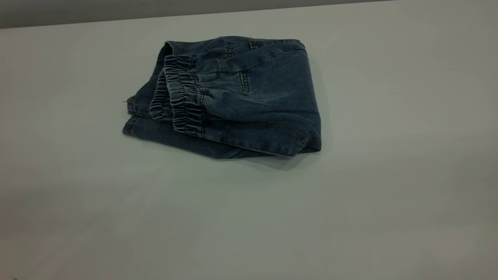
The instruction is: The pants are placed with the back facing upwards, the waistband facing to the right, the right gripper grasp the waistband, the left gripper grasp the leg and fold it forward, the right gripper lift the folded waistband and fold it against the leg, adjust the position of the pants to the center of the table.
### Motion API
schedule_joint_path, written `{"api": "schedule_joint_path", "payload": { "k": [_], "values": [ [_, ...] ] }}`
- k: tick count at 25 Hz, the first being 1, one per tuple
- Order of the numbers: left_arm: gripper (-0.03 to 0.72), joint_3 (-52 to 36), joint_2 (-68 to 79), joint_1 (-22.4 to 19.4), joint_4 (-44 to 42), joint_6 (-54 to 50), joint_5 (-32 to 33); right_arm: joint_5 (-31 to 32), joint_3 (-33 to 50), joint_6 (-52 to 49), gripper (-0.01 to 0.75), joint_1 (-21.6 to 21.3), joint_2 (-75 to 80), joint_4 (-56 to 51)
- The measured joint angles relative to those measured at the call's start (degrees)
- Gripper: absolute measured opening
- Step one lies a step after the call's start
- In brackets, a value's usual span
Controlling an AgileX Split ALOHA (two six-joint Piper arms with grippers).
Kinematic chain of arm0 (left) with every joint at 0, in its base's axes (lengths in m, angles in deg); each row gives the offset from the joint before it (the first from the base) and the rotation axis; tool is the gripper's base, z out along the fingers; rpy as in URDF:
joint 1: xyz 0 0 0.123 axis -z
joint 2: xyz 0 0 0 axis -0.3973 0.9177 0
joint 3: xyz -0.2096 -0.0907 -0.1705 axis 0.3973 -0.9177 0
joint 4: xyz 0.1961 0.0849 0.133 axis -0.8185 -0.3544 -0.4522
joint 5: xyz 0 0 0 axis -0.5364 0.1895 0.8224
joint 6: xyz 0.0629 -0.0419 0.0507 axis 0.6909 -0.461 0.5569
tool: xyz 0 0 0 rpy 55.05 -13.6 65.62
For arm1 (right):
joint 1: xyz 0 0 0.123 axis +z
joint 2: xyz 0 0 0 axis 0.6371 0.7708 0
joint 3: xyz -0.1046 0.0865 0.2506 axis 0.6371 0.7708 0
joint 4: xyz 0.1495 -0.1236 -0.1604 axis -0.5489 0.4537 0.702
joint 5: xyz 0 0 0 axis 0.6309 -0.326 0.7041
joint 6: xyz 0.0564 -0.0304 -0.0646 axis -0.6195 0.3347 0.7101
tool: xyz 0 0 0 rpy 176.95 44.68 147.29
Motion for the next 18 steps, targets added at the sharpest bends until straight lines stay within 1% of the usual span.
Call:
{"api": "schedule_joint_path", "payload": {
  "k": [2,9,12,15,18],
  "values": [
    [0.476,0.00,0.00,-3.92,0.00,0.00,0.00,0.00,0.00,0.00,0.529,-1.21,0.00,-0.28],
    [0.476,0.00,0.00,-20.24,0.00,0.05,0.00,0.00,0.05,0.00,0.529,-6.80,0.00,-0.31],
    [0.477,0.00,-1.03,-26.56,0.00,0.05,0.00,0.00,0.05,0.08,0.529,-8.01,0.00,-0.31],
    [0.477,0.00,-2.96,-30.22,-0.05,0.05,0.00,0.00,0.05,0.02,0.529,-8.43,0.00,-0.31],
    [0.477,0.00,-4.35,-30.50,-0.05,0.05,0.00,0.00,0.05,0.02,0.529,-8.43,0.00,-0.32]
  ]
}}
